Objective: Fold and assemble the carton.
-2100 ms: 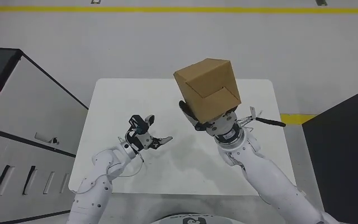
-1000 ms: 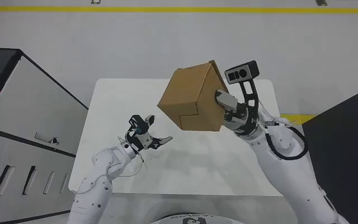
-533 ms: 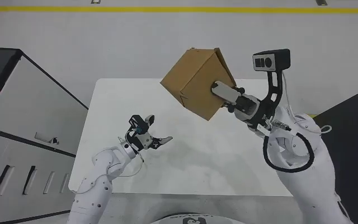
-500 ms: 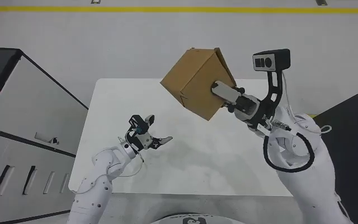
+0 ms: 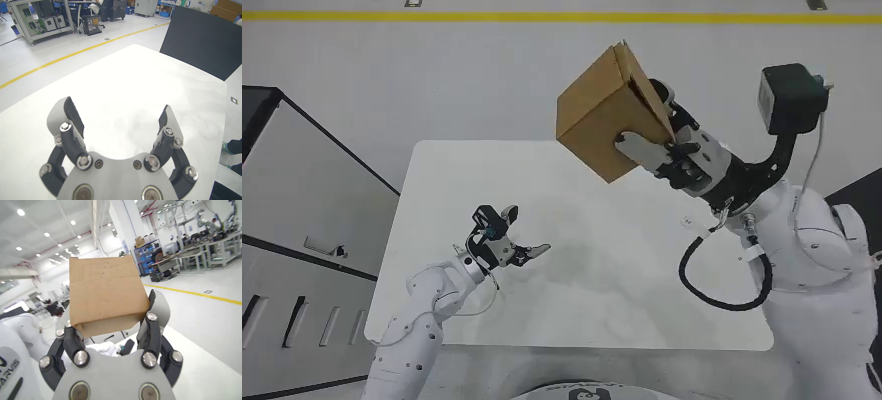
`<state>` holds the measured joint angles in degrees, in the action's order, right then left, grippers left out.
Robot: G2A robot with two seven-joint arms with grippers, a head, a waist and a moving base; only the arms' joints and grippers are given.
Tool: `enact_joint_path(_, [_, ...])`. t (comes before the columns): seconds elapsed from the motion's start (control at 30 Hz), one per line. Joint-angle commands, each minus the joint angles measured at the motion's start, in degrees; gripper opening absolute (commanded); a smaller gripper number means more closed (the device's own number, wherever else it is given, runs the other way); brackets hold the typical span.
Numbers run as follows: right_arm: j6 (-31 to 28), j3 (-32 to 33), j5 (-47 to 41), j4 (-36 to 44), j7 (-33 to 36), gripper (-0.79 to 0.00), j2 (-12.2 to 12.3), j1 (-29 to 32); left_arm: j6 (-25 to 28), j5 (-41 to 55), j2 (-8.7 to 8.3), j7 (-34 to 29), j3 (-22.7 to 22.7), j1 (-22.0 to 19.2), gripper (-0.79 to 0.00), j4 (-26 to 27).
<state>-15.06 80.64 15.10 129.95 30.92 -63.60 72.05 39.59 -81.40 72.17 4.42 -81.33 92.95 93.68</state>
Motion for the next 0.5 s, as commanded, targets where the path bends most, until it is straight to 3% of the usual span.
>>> enact_joint_path(0.0, [-0.55, 0.53, 5.9, 1.17, 0.11, -0.785, 0.15, 0.11, 0.0, 0.0, 0.0, 0.0, 0.0, 0.0, 0.0, 0.0])
enact_joint_path(0.2, [-5.08, 0.74, 14.93, 3.2, -0.48, -0.785, 0.46, 0.11, 0.0, 0.0, 0.0, 0.0, 0.0, 0.0, 0.0, 0.0])
enact_joint_path(0.47, [-6.28, 0.79, 16.69, 3.9, 0.2, -0.785, 0.56, -0.13, 0.0, 0.0, 0.0, 0.0, 0.0, 0.0, 0.0, 0.0])
